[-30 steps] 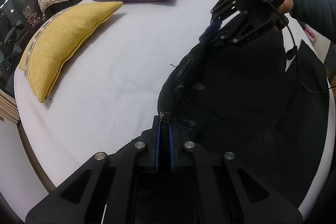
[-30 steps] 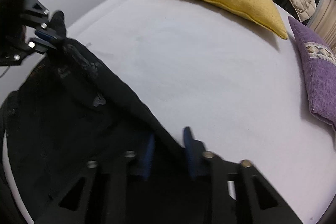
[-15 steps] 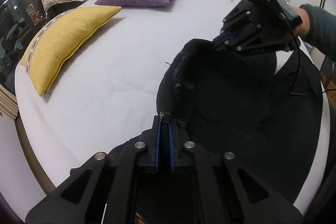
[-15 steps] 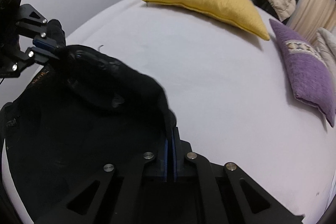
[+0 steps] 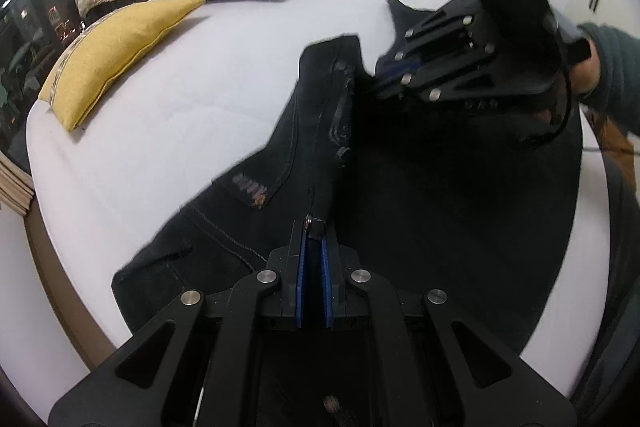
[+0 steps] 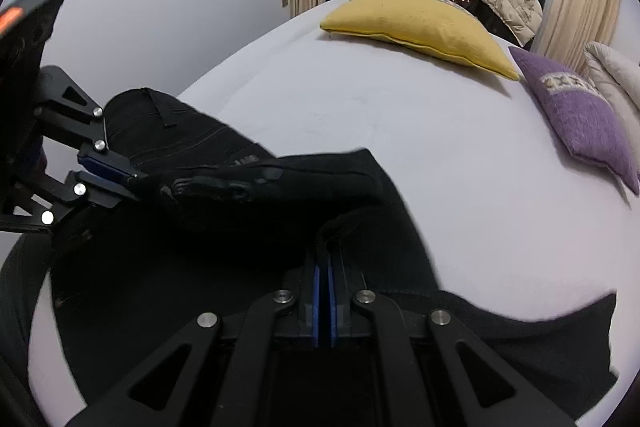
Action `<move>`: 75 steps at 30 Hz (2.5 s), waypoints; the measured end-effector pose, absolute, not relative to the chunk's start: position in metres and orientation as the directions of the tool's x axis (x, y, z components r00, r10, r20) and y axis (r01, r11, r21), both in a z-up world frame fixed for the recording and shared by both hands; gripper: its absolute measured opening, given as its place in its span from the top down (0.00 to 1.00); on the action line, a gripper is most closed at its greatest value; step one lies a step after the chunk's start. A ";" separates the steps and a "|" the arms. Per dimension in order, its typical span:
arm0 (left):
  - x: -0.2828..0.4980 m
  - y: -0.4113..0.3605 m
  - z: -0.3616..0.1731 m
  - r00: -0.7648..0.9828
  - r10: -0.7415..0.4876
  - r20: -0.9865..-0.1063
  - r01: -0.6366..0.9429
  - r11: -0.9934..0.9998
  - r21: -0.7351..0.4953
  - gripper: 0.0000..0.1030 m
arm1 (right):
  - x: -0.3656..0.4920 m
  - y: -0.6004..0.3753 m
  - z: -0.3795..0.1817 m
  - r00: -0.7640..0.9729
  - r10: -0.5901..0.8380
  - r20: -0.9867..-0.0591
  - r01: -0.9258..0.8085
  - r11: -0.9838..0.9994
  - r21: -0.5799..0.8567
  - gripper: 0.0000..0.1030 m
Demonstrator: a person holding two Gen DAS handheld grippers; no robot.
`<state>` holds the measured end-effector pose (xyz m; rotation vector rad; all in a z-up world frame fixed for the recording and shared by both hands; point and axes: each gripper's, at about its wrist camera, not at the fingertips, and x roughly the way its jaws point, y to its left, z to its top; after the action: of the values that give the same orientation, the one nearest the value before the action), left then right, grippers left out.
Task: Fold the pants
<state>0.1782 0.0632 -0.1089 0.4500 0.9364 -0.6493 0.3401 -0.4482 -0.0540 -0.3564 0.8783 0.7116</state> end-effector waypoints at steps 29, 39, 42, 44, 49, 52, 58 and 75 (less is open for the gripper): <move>-0.011 0.084 -0.162 0.443 -0.258 -0.859 0.814 0.518 0.264 0.95 | 0.117 -0.454 -0.100 0.646 0.092 -0.758 -0.684 0.511 -0.520 0.96; 0.007 0.073 -0.177 0.447 -0.233 -0.863 0.817 0.500 0.288 0.95 | 0.106 -0.441 -0.113 0.653 0.063 -0.754 -0.672 0.508 -0.539 0.96; 0.004 0.080 -0.175 0.455 -0.231 -0.860 0.811 0.507 0.293 0.95 | 0.101 -0.438 -0.108 0.658 0.072 -0.749 -0.670 0.509 -0.540 0.96; 0.000 0.084 -0.175 0.457 -0.229 -0.860 0.807 0.512 0.293 0.95 | 0.101 -0.435 -0.109 0.656 0.073 -0.752 -0.674 0.505 -0.539 0.96; -0.002 0.079 -0.187 0.473 -0.206 -0.857 0.798 0.513 0.317 0.93 | 0.099 -0.431 -0.123 0.658 0.053 -0.751 -0.669 0.500 -0.550 0.92; 0.001 0.081 -0.185 0.474 -0.215 -0.854 0.781 0.551 0.295 0.90 | 0.095 -0.432 -0.121 0.664 0.061 -0.745 -0.664 0.506 -0.550 0.87; -0.003 0.087 -0.154 0.404 -0.211 -0.890 0.775 0.596 0.211 0.86 | 0.086 -0.458 -0.086 0.608 0.139 -0.781 -0.677 0.605 -0.419 0.60; 0.088 0.033 -0.182 0.436 -0.243 -0.866 0.571 0.819 0.059 0.86 | 0.154 -0.497 -0.106 0.492 0.230 -0.839 -0.489 0.871 -0.048 0.60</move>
<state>0.0881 0.0325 -0.1824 0.3705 0.9990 -0.5207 0.1538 -0.4974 -0.1055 -0.2982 0.9629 0.4441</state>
